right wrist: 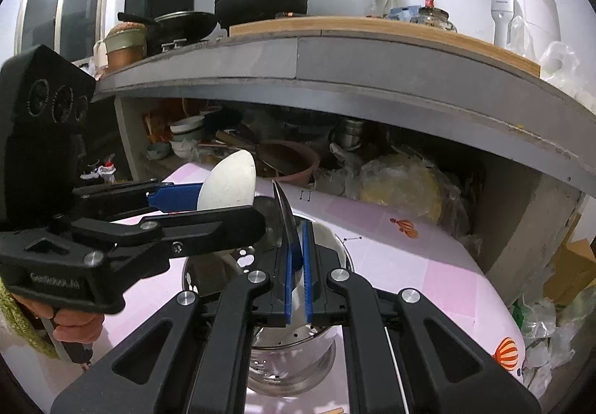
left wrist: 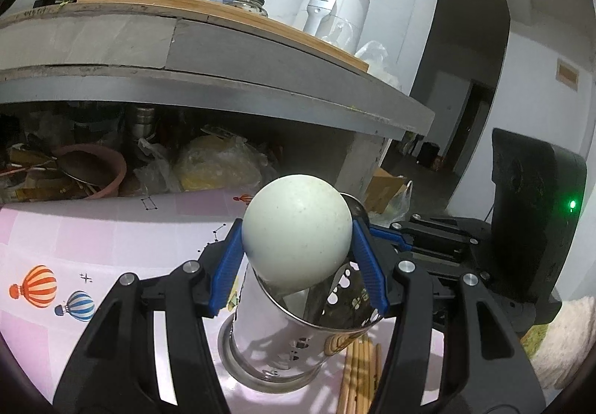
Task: Organize utensils
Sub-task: 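Open the right tool to drop the metal spoon into the holder while the left tool releases the ladle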
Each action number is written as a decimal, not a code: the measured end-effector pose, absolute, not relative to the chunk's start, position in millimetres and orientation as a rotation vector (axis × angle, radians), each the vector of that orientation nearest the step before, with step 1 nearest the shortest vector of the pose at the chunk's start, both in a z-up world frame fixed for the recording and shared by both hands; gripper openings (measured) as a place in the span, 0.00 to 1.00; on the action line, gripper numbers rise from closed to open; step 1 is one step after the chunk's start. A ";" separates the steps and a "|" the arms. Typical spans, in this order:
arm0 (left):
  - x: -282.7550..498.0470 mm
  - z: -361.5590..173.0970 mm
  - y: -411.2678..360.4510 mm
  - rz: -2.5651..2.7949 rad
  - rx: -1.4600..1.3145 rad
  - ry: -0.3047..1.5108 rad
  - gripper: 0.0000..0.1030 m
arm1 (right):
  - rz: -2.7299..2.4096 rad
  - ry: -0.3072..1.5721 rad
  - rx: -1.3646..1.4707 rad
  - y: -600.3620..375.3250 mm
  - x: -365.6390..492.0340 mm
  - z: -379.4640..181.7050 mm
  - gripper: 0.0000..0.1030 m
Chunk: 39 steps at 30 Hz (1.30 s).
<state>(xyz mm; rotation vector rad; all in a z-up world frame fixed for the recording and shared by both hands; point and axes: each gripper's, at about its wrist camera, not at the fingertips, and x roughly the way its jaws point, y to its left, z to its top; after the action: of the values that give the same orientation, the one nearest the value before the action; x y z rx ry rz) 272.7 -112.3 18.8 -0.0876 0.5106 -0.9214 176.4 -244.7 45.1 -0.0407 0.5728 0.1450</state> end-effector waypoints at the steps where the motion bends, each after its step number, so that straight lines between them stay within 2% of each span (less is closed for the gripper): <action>1: 272.4 18.8 -113.6 -0.918 -0.080 0.509 0.53 | 0.145 0.581 -0.038 -245.0 177.0 43.8 0.05; 17: 267.6 15.7 -117.3 -0.913 0.004 0.502 0.55 | 0.191 0.662 0.065 -261.5 184.5 38.0 0.06; 31: 268.4 17.0 -117.6 -0.914 0.016 0.513 0.55 | 0.201 0.664 0.079 -263.0 183.5 39.9 0.07; 39: 269.0 15.7 -118.8 -0.907 0.018 0.524 0.59 | 0.213 0.665 0.078 -262.4 181.8 41.4 0.08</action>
<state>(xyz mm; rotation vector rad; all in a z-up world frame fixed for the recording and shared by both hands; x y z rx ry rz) 269.0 -118.8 15.7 0.0182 0.5244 -0.9067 181.8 -262.4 41.4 0.0778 0.6655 0.2132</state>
